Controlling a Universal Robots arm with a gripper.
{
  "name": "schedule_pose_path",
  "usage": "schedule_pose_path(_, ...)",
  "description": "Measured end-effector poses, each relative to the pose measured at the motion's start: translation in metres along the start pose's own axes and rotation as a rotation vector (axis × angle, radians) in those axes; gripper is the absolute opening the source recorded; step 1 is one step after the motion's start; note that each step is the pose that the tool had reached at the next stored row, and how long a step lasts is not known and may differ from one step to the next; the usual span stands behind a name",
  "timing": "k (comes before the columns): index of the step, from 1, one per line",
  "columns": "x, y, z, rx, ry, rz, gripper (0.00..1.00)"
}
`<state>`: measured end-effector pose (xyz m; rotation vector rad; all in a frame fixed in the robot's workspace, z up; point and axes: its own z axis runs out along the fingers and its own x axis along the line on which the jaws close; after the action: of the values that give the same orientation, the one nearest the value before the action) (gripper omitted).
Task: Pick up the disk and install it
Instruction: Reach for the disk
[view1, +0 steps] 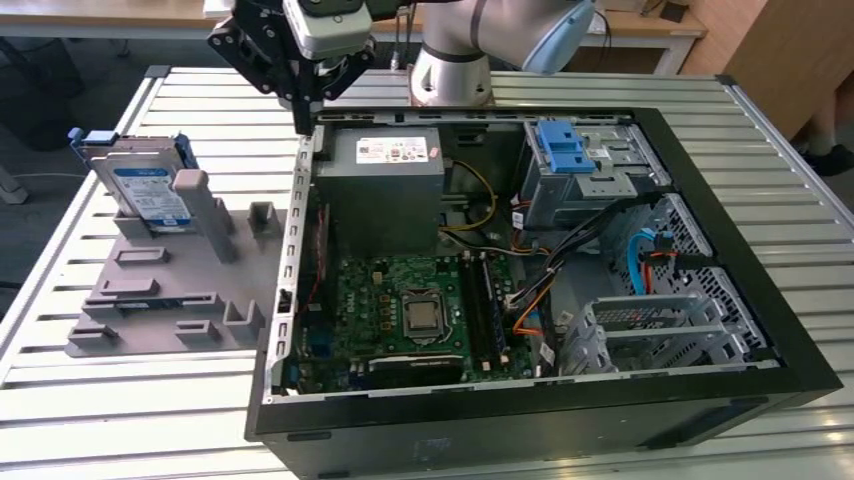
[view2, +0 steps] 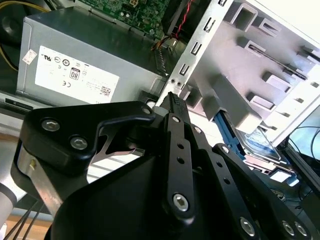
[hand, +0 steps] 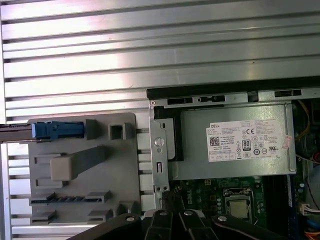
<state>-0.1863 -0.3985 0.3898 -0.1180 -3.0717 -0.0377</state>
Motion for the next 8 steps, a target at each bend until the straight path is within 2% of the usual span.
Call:
schedule_pose_path(3, 0.0047, -0.0002, 0.0006, -0.0001, 0.0008, 0.0, 0.11)
schedule_pose_path(8, 0.0166, -0.0008, 0.0016, -0.0001, 0.0004, 0.0, 0.11)
